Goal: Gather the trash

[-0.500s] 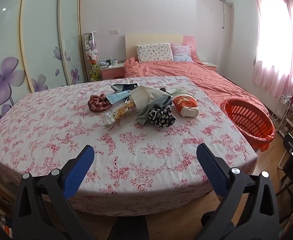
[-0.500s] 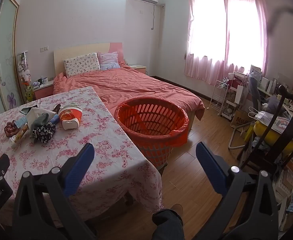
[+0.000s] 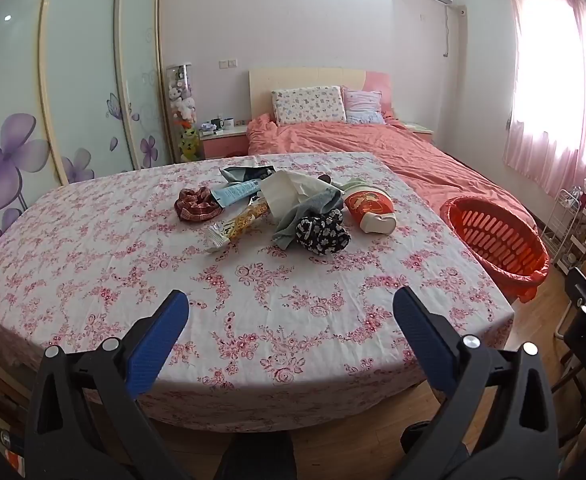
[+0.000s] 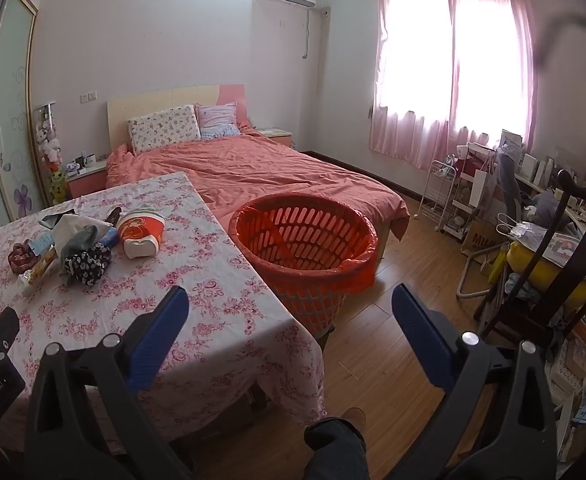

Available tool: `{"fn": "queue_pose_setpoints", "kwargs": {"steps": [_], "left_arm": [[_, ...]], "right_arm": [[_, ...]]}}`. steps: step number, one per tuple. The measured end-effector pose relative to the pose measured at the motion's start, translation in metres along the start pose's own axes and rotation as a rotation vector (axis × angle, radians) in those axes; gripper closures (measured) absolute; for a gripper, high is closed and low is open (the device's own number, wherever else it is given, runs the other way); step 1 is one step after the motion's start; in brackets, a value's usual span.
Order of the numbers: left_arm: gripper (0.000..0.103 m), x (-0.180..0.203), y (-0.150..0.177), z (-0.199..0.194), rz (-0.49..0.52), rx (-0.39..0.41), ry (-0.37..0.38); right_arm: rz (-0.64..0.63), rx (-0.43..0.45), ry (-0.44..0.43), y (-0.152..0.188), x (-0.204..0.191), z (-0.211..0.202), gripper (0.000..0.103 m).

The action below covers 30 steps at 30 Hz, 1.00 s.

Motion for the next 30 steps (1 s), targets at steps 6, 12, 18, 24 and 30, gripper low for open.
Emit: {"fn": "queue_pose_setpoints", "kwargs": {"steps": [6,12,18,24,30], "left_arm": [[0.002,-0.0004,-0.0002,0.0002,0.000,-0.001,0.002],[0.002,-0.0004,-0.0001,0.0003,-0.001,-0.002,0.003],[0.002,-0.0005,-0.0001,0.0001,-0.002,-0.003,0.002],[0.002,-0.0005,-0.0001,0.0003,-0.002,-0.003,0.003],[0.002,-0.0005,0.0000,0.0003,-0.003,-0.004,0.003]], "right_arm": [[-0.001,-0.001,-0.001,0.0001,-0.0008,0.0005,0.004],[-0.001,-0.001,-0.002,0.0005,-0.0014,-0.0002,0.004],[-0.001,-0.002,0.001,0.0003,-0.0009,0.0007,0.004],[-0.001,-0.003,-0.001,0.0005,-0.0006,0.0009,0.004],[0.000,-0.003,0.000,0.0015,0.0000,-0.0001,0.004]]}}
Point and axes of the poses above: each gripper's, at about its wrist camera, not at the fingertips, and z roughly the way its jaws point, x to its right, y to its underside, the point moved 6 cm from there along z, roughly the way its jaws point, and after that the axes turned 15 degrees about -z, right-handed, at the moved point
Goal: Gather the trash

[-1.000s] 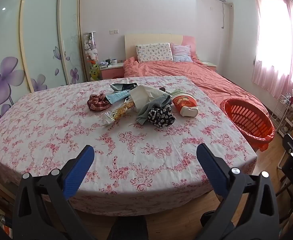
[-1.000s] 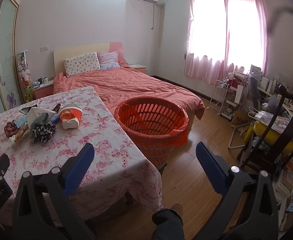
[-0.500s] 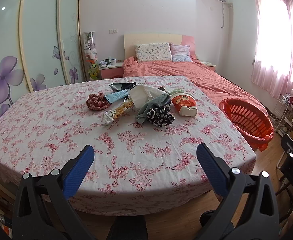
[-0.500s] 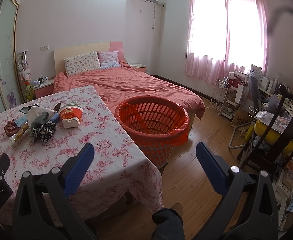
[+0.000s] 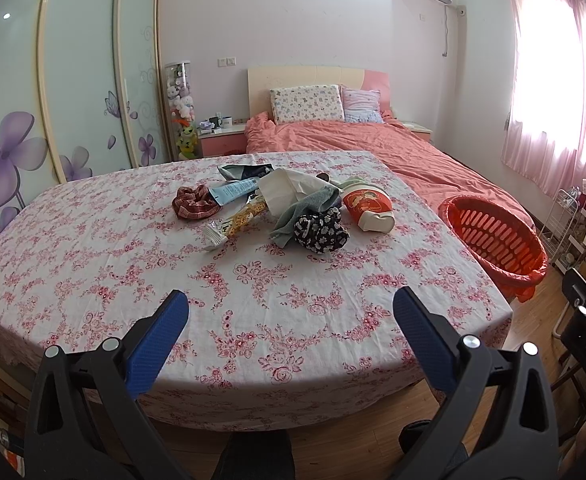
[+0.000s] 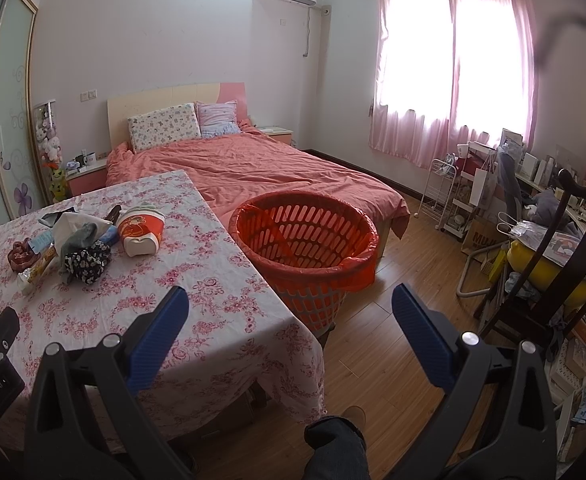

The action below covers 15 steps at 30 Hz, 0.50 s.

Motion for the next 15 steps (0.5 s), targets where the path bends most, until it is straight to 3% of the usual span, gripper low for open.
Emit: {"fn": "queue_pose_setpoints", "kwargs": {"steps": [15], "left_arm": [[0.002,0.0001,0.0003,0.0000,-0.002,-0.002,-0.002]], "right_arm": [[-0.002,-0.002,-0.001,-0.0009,-0.0015,0.0015,0.004]]}}
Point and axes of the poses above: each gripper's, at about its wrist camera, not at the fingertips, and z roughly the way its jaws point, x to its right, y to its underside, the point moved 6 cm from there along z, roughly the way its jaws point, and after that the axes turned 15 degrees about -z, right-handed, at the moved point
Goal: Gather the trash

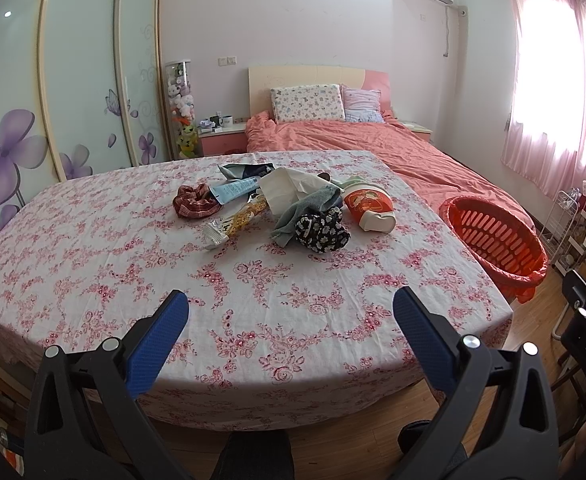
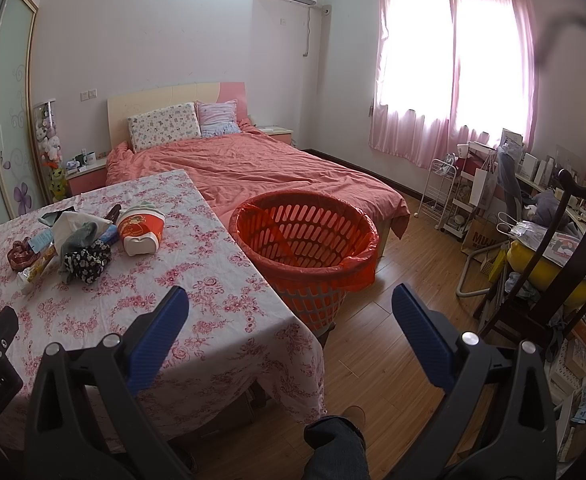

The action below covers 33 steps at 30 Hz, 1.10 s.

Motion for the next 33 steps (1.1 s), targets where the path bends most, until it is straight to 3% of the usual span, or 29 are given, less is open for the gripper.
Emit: {"fn": "queue_pose_setpoints", "kwargs": {"steps": [33], "left_arm": [[0.002,0.0060,0.0060,0.0000,-0.001,-0.007,0.002]], "right_arm": [[0.001,-0.002,-0.001,-0.0027,-0.0045,0.0035,0.004]]}}
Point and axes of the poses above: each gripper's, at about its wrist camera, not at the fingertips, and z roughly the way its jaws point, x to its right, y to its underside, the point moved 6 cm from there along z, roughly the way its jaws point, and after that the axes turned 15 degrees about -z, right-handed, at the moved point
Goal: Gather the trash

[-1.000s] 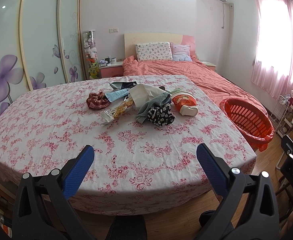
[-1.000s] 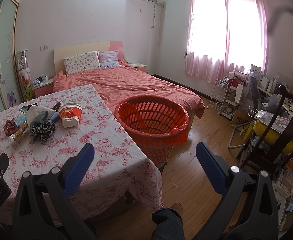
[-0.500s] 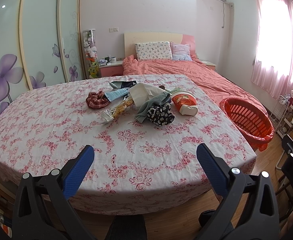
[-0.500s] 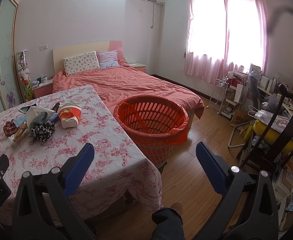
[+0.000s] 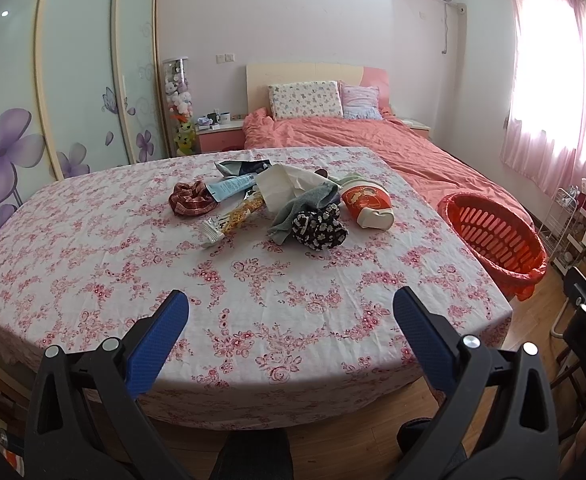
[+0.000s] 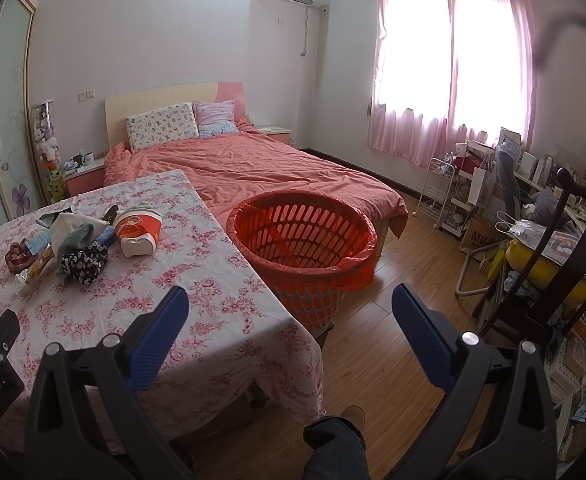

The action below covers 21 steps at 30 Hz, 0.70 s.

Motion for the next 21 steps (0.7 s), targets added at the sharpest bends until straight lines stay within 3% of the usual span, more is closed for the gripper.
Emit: {"fn": "queue_pose_setpoints", "kwargs": {"steps": [9,21], "left_arm": [[0.002,-0.007,-0.002,0.020,-0.001,-0.021,-0.033],[0.002,-0.069,-0.043,0.087,-0.093,-0.102,-0.070]], "right_arm": [[-0.006,-0.003,-0.023,0.000,-0.005,0.009,0.004],[-0.008,-0.055,-0.164,-0.037,-0.053,0.085,0.004]]}}
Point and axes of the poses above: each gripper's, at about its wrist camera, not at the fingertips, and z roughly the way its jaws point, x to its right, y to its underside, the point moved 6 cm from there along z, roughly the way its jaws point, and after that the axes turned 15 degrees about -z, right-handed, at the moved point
